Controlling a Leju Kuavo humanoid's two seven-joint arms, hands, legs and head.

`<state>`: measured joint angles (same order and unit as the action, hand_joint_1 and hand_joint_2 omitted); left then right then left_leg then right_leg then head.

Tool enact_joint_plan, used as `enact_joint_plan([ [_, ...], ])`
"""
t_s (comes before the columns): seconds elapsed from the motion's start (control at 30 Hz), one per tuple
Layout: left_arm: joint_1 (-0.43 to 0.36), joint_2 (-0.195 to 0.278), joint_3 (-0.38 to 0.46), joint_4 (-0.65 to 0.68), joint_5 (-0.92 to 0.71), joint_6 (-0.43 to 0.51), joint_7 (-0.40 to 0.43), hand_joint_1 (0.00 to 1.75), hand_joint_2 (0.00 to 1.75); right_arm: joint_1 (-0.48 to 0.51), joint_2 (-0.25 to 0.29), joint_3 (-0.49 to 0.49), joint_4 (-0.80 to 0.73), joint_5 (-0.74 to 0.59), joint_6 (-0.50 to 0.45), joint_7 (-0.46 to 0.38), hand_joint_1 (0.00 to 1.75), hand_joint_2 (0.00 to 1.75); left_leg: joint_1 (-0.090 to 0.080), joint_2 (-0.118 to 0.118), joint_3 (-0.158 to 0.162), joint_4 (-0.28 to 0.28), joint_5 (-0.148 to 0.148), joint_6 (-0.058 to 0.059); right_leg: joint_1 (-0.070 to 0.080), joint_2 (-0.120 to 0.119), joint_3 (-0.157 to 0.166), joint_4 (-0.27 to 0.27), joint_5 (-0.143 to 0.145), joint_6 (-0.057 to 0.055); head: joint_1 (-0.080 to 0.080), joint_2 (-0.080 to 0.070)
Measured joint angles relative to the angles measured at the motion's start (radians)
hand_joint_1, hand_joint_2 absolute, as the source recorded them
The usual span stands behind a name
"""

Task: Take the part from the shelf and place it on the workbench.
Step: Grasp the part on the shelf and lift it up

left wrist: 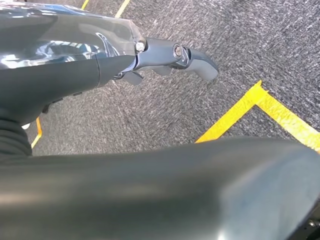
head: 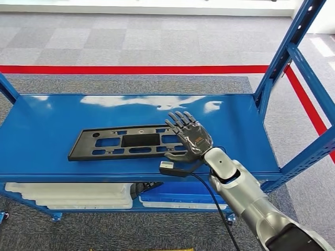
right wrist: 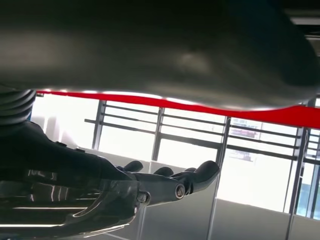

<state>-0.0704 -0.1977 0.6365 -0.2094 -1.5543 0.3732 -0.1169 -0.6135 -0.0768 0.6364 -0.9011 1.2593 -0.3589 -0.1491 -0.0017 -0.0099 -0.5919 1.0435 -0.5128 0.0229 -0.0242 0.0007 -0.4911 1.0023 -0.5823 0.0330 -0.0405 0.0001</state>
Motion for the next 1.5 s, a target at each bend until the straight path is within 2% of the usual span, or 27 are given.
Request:
enact_joint_plan([
  [0.3,-0.001,-0.004,-0.006,0.0,-0.009,-0.011,0.005,0.0,0.0,-0.021,0.034,0.027,0.038,-0.016,0.006,-0.011,0.0,0.0,0.0,0.0,0.0,0.0,0.0,0.0,0.0,0.0,0.0,0.0,0.0,0.0,0.0,0.0],
  [0.87,-0.011,-0.007,-0.071,0.0,-0.014,-0.041,0.027,0.0,0.0,-0.069,0.148,0.071,0.113,-0.085,0.01,-0.006,0.0,0.0,0.0,0.0,0.0,0.0,0.0,0.0,0.0,0.0,0.0,0.0,0.0,0.0,0.0,0.0],
  [1.2,-0.012,-0.008,-0.074,0.0,-0.009,-0.041,0.027,0.0,0.0,-0.068,0.163,0.076,0.153,-0.149,0.019,-0.008,0.0,0.0,0.0,0.0,0.0,0.0,0.0,0.0,0.0,0.0,0.0,0.0,0.0,0.0,0.0,0.0],
  [1.33,-0.011,-0.008,-0.074,0.0,-0.007,-0.041,0.027,0.0,0.0,-0.067,0.167,0.076,0.162,-0.181,0.043,-0.022,0.0,1.75,0.0,0.0,0.0,0.0,0.0,0.0,0.0,0.0,0.0,0.0,0.0,0.0,0.0,0.0],
  [1.5,-0.011,-0.009,-0.074,0.0,-0.004,-0.041,0.026,0.0,0.0,-0.066,0.17,0.076,0.168,-0.216,0.075,-0.037,0.0,1.75,0.0,0.0,0.0,0.0,0.0,0.0,0.0,0.0,0.0,0.0,0.0,0.0,0.0,0.0],
])
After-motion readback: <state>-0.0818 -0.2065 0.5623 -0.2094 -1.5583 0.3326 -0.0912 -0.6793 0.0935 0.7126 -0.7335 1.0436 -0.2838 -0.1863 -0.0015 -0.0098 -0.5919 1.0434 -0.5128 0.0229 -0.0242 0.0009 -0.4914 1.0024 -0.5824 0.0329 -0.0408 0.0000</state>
